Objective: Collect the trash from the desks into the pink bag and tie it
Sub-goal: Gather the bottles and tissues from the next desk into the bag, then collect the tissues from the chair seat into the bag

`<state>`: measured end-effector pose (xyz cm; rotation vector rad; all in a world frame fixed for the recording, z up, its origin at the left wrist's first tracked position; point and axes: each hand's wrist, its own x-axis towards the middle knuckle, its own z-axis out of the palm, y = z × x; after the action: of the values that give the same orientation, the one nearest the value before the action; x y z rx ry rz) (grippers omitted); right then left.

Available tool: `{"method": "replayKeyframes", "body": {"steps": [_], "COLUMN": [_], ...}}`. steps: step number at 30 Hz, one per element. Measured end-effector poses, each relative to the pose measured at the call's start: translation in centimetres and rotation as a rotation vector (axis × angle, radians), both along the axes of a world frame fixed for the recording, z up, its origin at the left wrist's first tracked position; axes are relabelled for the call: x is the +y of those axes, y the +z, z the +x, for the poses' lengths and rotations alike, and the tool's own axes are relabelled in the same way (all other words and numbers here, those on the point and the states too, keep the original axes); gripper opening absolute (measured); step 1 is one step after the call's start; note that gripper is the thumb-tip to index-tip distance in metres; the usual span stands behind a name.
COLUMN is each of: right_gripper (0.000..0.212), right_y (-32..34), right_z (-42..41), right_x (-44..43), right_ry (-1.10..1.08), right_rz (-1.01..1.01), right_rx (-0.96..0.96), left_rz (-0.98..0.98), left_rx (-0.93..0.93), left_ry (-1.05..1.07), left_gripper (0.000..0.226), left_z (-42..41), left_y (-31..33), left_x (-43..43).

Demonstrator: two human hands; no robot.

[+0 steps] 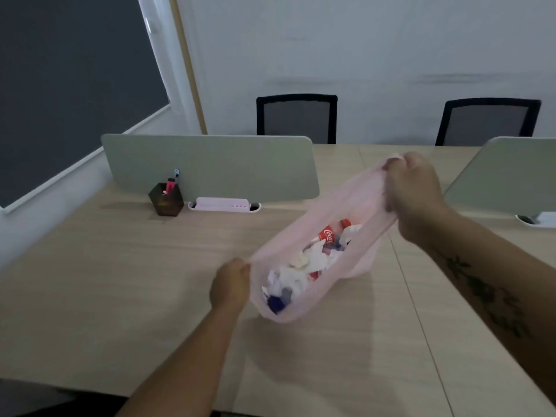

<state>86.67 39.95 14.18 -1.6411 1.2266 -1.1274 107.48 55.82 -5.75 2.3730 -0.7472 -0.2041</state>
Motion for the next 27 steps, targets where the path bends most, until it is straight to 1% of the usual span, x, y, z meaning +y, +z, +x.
{"method": "replayKeyframes", "body": {"steps": [1,4,6,7,9,10,11,13,15,18,20,22,25,27], "right_gripper": [0.021,0.025,0.026,0.027,0.027,0.028,0.029,0.030,0.029,0.027,0.027,0.025,0.024,0.023], "right_y": [0.8,3.9,5.9,6.4,6.2,5.6,5.2,5.1,5.5,5.7,5.4,5.4,5.4,5.5], "right_z": [-1.0,-4.0,-5.6,-6.4,-8.3,-9.2,-9.8,-10.7,-10.8,-9.5,-8.6,-8.5,-9.1,-9.5], "right_x": [-0.9,-3.4,-5.1,-5.9,-7.1,-7.5,-7.7,-8.0,-8.3,-8.7,-8.8,-9.2,-10.6,-11.6], "right_ry": [-0.033,-0.025,-0.058,-0.080,-0.074,-0.047,-0.027,-0.034,-0.005,0.182,0.301,0.390,0.443,0.463], "right_rz": [-0.082,-0.335,-0.454,-0.475,-0.464,-0.448,-0.447,-0.471,-0.466,-0.422,-0.409,-0.412,-0.437,-0.422], "right_rx": [0.060,0.402,0.491,0.509,0.648,0.728,0.765,0.727,0.679,0.623,0.537,0.466,0.352,0.252], "left_rz": [-0.041,-0.216,-0.303,-0.277,-0.212,-0.229,-0.264,-0.313,-0.308,-0.314,-0.331,-0.365,-0.383,-0.396], "left_rx": [-0.012,-0.056,-0.049,-0.038,-0.019,0.002,0.032,0.089,0.128,0.159,0.134,0.080,0.003,-0.006], "left_ry": [0.013,0.056,0.022,-0.034,-0.116,-0.106,-0.079,-0.030,-0.024,-0.067,-0.064,-0.003,0.078,0.148], "left_gripper": [0.022,0.024,0.031,0.034,0.034,0.031,0.028,0.024,0.024,0.025,0.028,0.029,0.030,0.030], "left_z": [1.3,4.4,4.9,4.4,3.2,2.7,2.4,1.7,0.7,-2.2,-4.3,-6.7,-8.5,-9.2], "left_y": [2.2,11.0,15.8,17.2,18.4,18.7,19.1,20.1,20.8,21.1,21.1,21.1,20.8,20.1], "left_x": [-0.5,-3.9,-5.9,-6.5,-6.8,-6.9,-6.8,-6.8,-7.3,-8.6,-9.9,-11.0,-11.6,-11.1]}}
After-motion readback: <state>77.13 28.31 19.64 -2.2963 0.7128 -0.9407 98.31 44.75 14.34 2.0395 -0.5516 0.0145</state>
